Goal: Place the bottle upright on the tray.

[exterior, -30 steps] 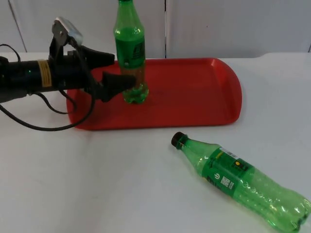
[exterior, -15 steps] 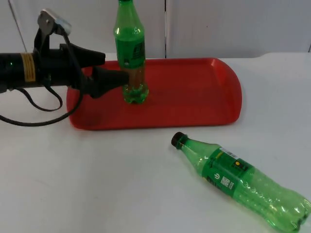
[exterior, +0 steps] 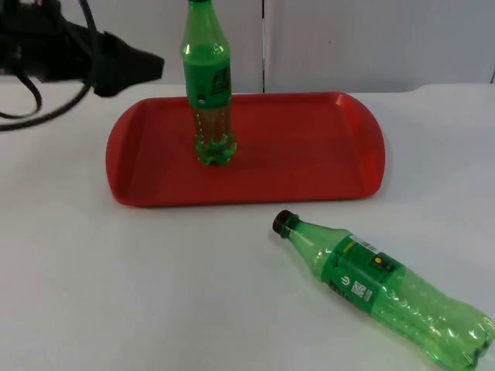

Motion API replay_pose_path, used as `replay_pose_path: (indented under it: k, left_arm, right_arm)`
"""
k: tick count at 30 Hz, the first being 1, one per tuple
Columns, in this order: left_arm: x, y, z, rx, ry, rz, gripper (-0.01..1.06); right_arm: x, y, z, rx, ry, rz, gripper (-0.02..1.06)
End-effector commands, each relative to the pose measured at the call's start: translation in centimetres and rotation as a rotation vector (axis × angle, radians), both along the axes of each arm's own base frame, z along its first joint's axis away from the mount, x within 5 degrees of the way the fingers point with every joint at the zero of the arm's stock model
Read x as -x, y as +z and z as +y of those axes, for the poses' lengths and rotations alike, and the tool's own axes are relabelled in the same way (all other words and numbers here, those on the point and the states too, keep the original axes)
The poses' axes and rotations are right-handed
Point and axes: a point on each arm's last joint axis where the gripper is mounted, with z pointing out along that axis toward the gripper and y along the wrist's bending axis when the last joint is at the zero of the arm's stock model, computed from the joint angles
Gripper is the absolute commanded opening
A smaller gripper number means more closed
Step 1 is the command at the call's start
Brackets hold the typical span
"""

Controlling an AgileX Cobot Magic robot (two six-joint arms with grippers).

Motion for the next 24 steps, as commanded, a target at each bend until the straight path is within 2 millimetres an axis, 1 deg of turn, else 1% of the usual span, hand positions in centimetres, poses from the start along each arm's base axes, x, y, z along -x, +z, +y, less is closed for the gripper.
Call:
replay_pose_path:
  k: [1, 2, 3, 6, 7, 8, 9, 11, 14, 15, 19, 20, 21, 24]
  left_arm:
    - [0.8, 1.1, 0.3, -0.002, 0.039, 0.012, 1.05]
    - [1.4, 2.0, 0.4, -0.006, 0.050, 0.008, 1.05]
    - [1.4, 2.0, 0.4, -0.006, 0.050, 0.008, 1.05]
    - [3.0, 4.6, 0.5, -0.014, 0.067, 0.001, 1.05]
    - [3.9, 5.9, 0.5, -0.015, 0.076, 0.006, 1.05]
    - [4.5, 6.7, 0.5, -0.024, 0.071, 0.003, 1.05]
    - [4.5, 6.7, 0.5, -0.024, 0.071, 0.003, 1.05]
    - [5.5, 8.0, 0.6, -0.046, 0.082, 0.005, 1.05]
    - [7.3, 10.1, 0.6, -0.003, 0.119, -0.024, 1.05]
    - [7.3, 10.1, 0.6, -0.003, 0.119, -0.024, 1.05]
    - [9.9, 12.8, 0.6, 0.045, 0.160, -0.091, 1.05]
    - [9.9, 12.8, 0.6, 0.045, 0.160, -0.091, 1.05]
    - [10.6, 13.4, 0.6, 0.060, 0.166, -0.107, 1.05]
    - [12.5, 15.2, 0.3, 0.074, 0.129, -0.171, 1.05]
  right_arm:
    - [0.0, -0.1, 0.0, 0.010, 0.005, -0.004, 1.04]
    - [0.0, -0.1, 0.0, 0.010, 0.005, -0.004, 1.04]
    - [0.0, -0.1, 0.0, 0.010, 0.005, -0.004, 1.04]
    - [0.0, -0.1, 0.0, 0.010, 0.005, -0.004, 1.04]
    - [0.0, -0.1, 0.0, 0.010, 0.005, -0.004, 1.04]
    - [0.0, -0.1, 0.0, 0.010, 0.005, -0.004, 1.04]
    - [0.0, -0.1, 0.0, 0.010, 0.005, -0.004, 1.04]
    - [0.0, -0.1, 0.0, 0.010, 0.005, -0.004, 1.04]
    - [0.0, -0.1, 0.0, 0.010, 0.005, -0.004, 1.04]
    - [0.0, -0.1, 0.0, 0.010, 0.005, -0.004, 1.04]
    - [0.0, -0.1, 0.0, 0.010, 0.005, -0.004, 1.04]
    - [0.0, -0.1, 0.0, 0.010, 0.005, -0.004, 1.04]
    - [0.0, -0.1, 0.0, 0.010, 0.005, -0.004, 1.04]
    - [0.0, -0.1, 0.0, 0.008, 0.005, -0.004, 1.04]
